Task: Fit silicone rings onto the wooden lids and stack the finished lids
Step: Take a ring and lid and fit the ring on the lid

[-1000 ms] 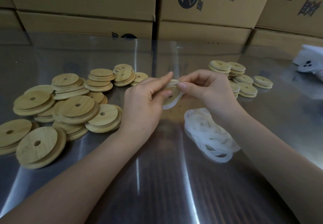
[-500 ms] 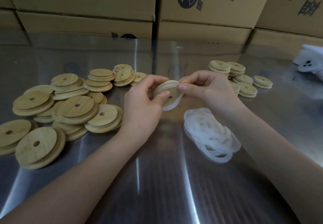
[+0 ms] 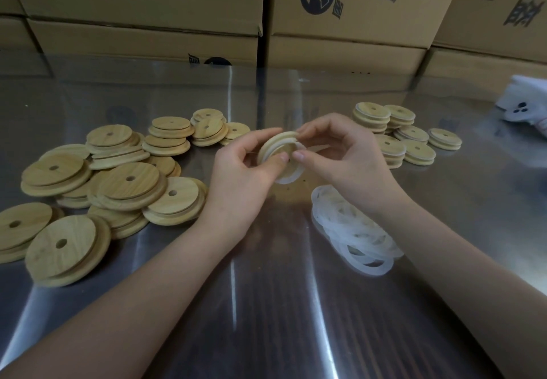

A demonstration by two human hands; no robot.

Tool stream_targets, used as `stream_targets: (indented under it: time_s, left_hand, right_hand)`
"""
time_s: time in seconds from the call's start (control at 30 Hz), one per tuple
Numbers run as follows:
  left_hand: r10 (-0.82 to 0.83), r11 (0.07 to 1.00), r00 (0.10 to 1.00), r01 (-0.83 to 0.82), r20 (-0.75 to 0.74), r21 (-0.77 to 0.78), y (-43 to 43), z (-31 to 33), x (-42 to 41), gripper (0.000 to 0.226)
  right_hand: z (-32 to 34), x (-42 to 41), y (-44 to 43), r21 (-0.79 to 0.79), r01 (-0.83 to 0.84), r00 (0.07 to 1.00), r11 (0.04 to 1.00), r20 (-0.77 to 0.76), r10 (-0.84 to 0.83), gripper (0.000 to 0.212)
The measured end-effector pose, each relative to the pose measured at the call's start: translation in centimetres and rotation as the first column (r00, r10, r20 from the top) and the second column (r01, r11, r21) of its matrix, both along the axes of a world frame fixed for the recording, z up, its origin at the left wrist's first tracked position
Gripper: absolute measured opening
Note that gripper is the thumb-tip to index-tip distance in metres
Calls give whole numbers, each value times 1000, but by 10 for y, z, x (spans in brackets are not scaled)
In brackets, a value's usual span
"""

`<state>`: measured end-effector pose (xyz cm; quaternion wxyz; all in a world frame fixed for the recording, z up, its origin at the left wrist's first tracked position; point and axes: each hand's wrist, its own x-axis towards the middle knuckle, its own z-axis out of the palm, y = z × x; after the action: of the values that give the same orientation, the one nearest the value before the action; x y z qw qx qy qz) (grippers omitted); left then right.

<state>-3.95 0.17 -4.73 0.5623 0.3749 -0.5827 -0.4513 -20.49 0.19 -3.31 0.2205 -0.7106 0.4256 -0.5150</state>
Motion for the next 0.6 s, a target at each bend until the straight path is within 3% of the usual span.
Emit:
stream_targets:
  time_s: [0.17, 0.37, 0.6]
  left_hand:
    - [-4, 996, 998, 8, 55, -86, 1, 1, 2, 31]
    - [209, 955, 932, -129, 297, -268, 3, -2, 1, 22]
    - [283, 930, 912, -185, 297, -318, 0, -3, 2, 23]
  right_hand:
    - [-1, 0, 1, -72, -6, 1000, 997, 15, 7, 22]
    - [-3, -1, 1, -127, 9, 998, 992, -63, -17, 13]
    - [-5, -1, 0, -91, -78, 997, 993, -38, 75, 9]
